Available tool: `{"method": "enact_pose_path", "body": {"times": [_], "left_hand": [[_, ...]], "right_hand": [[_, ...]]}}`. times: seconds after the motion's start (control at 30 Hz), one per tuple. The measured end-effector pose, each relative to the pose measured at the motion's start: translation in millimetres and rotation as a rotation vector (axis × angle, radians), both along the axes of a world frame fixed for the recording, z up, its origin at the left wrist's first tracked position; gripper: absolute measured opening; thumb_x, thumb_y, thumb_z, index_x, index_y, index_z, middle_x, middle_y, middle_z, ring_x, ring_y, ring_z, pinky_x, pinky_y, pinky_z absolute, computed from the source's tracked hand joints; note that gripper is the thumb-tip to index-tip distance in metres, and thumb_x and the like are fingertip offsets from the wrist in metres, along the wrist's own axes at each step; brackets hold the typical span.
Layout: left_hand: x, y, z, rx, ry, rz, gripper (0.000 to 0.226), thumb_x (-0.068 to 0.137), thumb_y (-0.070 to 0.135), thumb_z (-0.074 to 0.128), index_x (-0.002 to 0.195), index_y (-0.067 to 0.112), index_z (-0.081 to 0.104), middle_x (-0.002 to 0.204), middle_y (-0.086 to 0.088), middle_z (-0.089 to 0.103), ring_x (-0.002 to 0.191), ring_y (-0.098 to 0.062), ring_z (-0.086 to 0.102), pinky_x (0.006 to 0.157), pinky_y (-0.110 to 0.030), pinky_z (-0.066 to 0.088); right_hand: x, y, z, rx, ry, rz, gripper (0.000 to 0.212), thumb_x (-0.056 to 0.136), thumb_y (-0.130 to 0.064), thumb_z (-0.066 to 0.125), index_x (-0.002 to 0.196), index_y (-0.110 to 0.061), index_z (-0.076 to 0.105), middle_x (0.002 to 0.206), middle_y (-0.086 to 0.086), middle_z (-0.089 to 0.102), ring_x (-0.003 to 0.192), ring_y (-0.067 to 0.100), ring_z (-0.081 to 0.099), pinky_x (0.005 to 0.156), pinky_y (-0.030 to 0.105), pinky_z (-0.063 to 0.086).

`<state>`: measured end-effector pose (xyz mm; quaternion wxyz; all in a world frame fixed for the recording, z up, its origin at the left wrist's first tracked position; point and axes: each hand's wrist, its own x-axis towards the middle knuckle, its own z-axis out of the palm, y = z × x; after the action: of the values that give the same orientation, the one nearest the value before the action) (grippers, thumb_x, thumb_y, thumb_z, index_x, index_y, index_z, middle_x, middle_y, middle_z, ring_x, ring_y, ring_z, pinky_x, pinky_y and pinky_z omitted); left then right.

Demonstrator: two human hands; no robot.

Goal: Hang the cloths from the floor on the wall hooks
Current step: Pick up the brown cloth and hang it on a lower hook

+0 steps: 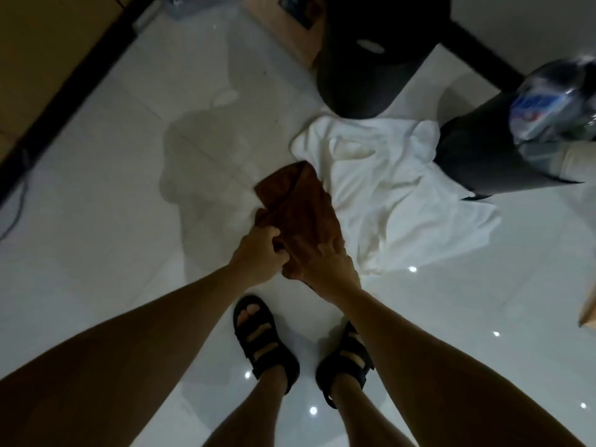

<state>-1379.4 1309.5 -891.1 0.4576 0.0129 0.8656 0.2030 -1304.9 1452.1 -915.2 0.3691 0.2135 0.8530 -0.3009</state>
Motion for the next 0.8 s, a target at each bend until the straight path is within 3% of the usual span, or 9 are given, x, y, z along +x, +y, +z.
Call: {"method": "enact_pose_path", "body": {"times": [0.07,0.13,0.3,0.4,0.47,0.57,0.6,0.7,0.8], "left_hand": [[7,-5,-45,-0.005,-0.019,0.029,0.059,0.089,0.033,0.059,0.142,0.016,0.038,0.144,-0.011,0.040,0.128,-0.030,0.043,0.103,-0.041,0.039],[16,-11,-77,-0.007,-0.033,0.033,0.058,0.090,0.032,0.060,0.141,0.016,0.038,0.143,-0.012,0.040,0.127,-0.030,0.043,0.104,-0.043,0.040],[35,-27,-104,-0.016,-0.060,0.041,0.060,0.092,0.032,0.059,0.143,0.014,0.035,0.146,-0.010,0.037,0.132,-0.027,0.037,0.108,-0.040,0.035],[37,-33,-85,-0.002,-0.082,0.061,0.058,0.092,0.029,0.059,0.142,0.013,0.036,0.144,-0.011,0.039,0.131,-0.026,0.038,0.107,-0.038,0.036],[33,-36,-65,0.008,-0.082,0.079,0.057,0.092,0.028,0.059,0.142,0.014,0.036,0.145,-0.010,0.038,0.131,-0.026,0.037,0.106,-0.037,0.035],[22,-40,-45,0.028,-0.043,0.096,0.059,0.091,0.030,0.059,0.143,0.016,0.035,0.145,-0.009,0.037,0.132,-0.025,0.036,0.106,-0.036,0.034],[17,-42,-44,0.037,-0.023,0.100,0.060,0.091,0.032,0.060,0.143,0.016,0.035,0.145,-0.008,0.037,0.132,-0.025,0.036,0.106,-0.036,0.034],[8,-46,-59,0.060,0.016,0.119,0.060,0.091,0.033,0.059,0.144,0.016,0.034,0.146,-0.007,0.036,0.133,-0.024,0.036,0.106,-0.035,0.033],[13,-47,-88,0.038,0.004,0.120,0.060,0.092,0.033,0.058,0.144,0.016,0.034,0.146,-0.008,0.036,0.132,-0.025,0.037,0.104,-0.034,0.033]], "right_hand": [[12,-11,-47,0.040,-0.082,-0.027,0.063,0.075,-0.055,0.064,0.131,-0.039,0.040,0.149,0.010,0.025,0.136,0.038,0.028,0.107,0.051,0.037],[26,-20,-88,0.108,-0.114,0.036,0.073,0.073,-0.054,0.069,0.135,-0.029,0.041,0.154,0.010,0.013,0.142,0.038,0.014,0.116,0.052,0.022],[38,-27,-132,0.240,-0.012,0.133,0.046,0.085,-0.039,0.068,0.124,-0.019,0.058,0.150,0.012,0.028,0.137,0.037,0.023,0.116,0.048,0.019],[30,-19,-118,0.212,-0.008,0.092,0.041,0.088,-0.040,0.063,0.123,-0.018,0.057,0.152,0.016,0.025,0.142,0.041,0.015,0.117,0.049,0.015],[18,-19,-97,0.162,0.002,0.014,0.050,0.086,-0.045,0.055,0.124,-0.014,0.048,0.150,0.016,0.028,0.144,0.040,0.015,0.117,0.053,0.023],[-1,-20,-72,0.165,0.026,-0.134,0.087,0.065,-0.063,0.057,0.134,-0.013,0.035,0.140,0.013,0.036,0.131,0.038,0.033,0.103,0.053,0.039],[-6,-19,-70,0.217,0.056,-0.137,0.091,0.065,-0.063,0.057,0.137,-0.014,0.031,0.139,0.013,0.036,0.125,0.036,0.037,0.099,0.050,0.042],[-15,-13,-92,0.337,0.052,-0.142,0.081,0.083,-0.049,0.062,0.143,-0.010,0.023,0.138,0.015,0.037,0.119,0.034,0.043,0.091,0.046,0.044],[-13,-12,-124,0.281,-0.081,-0.135,0.068,0.095,-0.032,0.051,0.148,-0.006,0.016,0.139,0.019,0.040,0.124,0.035,0.045,0.099,0.046,0.043]]}}
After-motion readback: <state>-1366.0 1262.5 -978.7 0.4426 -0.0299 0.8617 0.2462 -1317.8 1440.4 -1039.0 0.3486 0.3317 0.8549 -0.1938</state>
